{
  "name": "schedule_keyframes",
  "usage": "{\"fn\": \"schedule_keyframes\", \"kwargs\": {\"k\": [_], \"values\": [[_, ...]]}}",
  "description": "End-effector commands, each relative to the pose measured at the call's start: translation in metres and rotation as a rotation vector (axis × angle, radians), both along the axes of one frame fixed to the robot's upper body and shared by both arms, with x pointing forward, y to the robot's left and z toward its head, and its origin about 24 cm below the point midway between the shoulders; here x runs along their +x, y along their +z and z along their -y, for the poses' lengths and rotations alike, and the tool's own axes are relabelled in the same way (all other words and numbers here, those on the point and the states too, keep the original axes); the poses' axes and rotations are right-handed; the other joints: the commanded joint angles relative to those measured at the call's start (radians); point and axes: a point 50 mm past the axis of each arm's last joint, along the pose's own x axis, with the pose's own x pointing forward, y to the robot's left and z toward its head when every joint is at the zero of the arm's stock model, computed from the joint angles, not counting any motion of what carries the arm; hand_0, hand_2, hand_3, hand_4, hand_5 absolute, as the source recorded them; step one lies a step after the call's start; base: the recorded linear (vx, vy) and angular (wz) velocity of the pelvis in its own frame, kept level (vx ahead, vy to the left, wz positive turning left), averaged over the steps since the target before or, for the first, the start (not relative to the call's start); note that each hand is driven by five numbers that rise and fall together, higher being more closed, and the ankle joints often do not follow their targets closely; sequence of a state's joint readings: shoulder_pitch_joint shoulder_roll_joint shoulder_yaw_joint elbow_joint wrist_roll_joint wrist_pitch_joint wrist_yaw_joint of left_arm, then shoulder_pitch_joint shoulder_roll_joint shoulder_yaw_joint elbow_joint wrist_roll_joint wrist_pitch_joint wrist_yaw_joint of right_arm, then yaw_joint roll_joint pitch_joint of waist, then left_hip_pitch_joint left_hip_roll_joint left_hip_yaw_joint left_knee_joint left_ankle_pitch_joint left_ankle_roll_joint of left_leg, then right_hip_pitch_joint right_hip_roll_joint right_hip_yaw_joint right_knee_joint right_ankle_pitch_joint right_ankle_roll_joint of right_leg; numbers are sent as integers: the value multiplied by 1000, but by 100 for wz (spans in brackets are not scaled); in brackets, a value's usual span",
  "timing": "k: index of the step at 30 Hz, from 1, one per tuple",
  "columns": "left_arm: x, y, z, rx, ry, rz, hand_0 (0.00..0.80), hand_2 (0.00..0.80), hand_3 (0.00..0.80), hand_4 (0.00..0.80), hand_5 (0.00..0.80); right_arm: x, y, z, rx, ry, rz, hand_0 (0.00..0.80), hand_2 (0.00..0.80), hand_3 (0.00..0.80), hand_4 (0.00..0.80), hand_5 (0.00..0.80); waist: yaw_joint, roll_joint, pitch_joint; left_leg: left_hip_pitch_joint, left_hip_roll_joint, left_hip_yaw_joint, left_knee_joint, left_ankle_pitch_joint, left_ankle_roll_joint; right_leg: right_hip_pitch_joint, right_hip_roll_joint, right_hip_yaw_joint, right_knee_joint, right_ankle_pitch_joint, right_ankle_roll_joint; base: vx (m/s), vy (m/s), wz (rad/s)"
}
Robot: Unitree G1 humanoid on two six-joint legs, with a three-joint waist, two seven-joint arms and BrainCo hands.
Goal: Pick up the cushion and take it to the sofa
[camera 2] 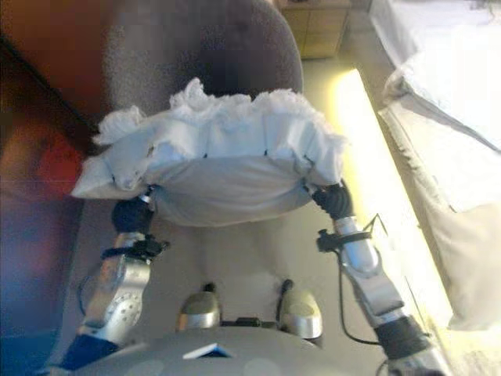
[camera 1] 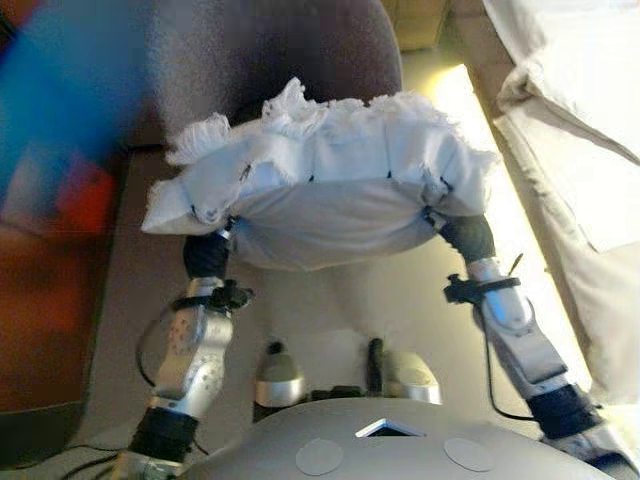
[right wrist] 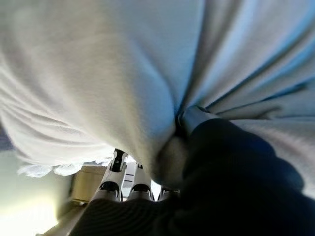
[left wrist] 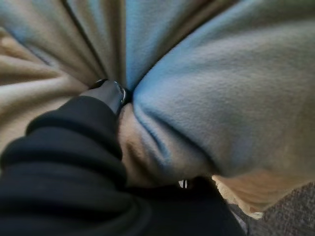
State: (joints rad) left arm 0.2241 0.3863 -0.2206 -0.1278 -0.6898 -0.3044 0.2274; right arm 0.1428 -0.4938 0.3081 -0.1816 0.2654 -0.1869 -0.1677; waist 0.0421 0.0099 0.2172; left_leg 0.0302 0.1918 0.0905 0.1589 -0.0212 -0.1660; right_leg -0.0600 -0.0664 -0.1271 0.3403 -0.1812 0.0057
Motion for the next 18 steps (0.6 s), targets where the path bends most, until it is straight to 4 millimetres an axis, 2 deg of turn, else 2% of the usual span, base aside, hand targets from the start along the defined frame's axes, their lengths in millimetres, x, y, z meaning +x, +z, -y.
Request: {"fn": "schedule_keyframes", "kwargs": {"k": [1, 5, 7, 11, 12, 14, 16, 18], "values": [[15, 55, 17, -60, -41, 319, 800, 800, 800, 800, 800, 11, 52, -25, 52, 121, 284, 800, 800, 800, 800, 800, 61, -12, -13, -198, -87, -75, -184, 311, 43, 311, 48, 53, -349, 115, 32, 325, 5, 35], [9, 51, 16, -67, -26, 313, 800, 800, 800, 800, 800, 6, 49, -24, 49, 136, 274, 800, 800, 800, 800, 800, 83, -6, -7, -259, -77, -86, -220, 343, 32, 337, 56, 80, -327, 72, 22, 351, 34, 7], [6, 49, 14, -68, -14, 311, 800, 800, 800, 800, 800, 4, 47, -23, 53, 141, 262, 800, 800, 800, 800, 800, 92, -3, -7, -295, -60, -87, -235, 356, 24, 349, 60, 91, -298, 35, 16, 497, 90, -11], [5, 49, 12, -72, 9, 318, 800, 800, 800, 800, 800, 3, 48, -22, 53, 160, 264, 800, 800, 800, 800, 800, 106, 9, 1, -343, -35, -121, -235, 387, 17, 365, 66, 133, -228, -51, 11, 522, 154, -61], [9, 53, 13, -71, 6, 335, 800, 800, 800, 800, 800, 7, 51, -23, 49, 160, 282, 800, 800, 800, 800, 800, 104, 2, 6, -336, -29, -95, -227, 319, 33, 351, 43, 121, -202, -54, 24, 425, 219, -89], [17, 56, 14, -69, -2, 329, 800, 800, 800, 800, 800, 12, 53, -23, 58, 137, 289, 800, 800, 800, 800, 800, 104, -6, 0, -311, -23, -48, -205, 293, 52, 357, 8, 95, -165, -77, 46, 505, 250, -70], [18, 54, 11, -65, -13, 308, 800, 800, 800, 800, 800, 11, 51, -20, 86, 115, 268, 800, 800, 800, 800, 800, 114, -32, -24, -301, -55, -54, -152, 274, 78, 391, -29, 91, -124, -24, 84, 534, 208, -31], [16, 55, 11, -38, -43, 319, 800, 800, 800, 800, 800, 8, 51, -17, 111, 103, 260, 800, 800, 800, 800, 800, 127, -71, -63, -300, -93, -39, -119, 235, 121, 406, -65, 83, -69, 108, 137, 456, 183, -1]]}}
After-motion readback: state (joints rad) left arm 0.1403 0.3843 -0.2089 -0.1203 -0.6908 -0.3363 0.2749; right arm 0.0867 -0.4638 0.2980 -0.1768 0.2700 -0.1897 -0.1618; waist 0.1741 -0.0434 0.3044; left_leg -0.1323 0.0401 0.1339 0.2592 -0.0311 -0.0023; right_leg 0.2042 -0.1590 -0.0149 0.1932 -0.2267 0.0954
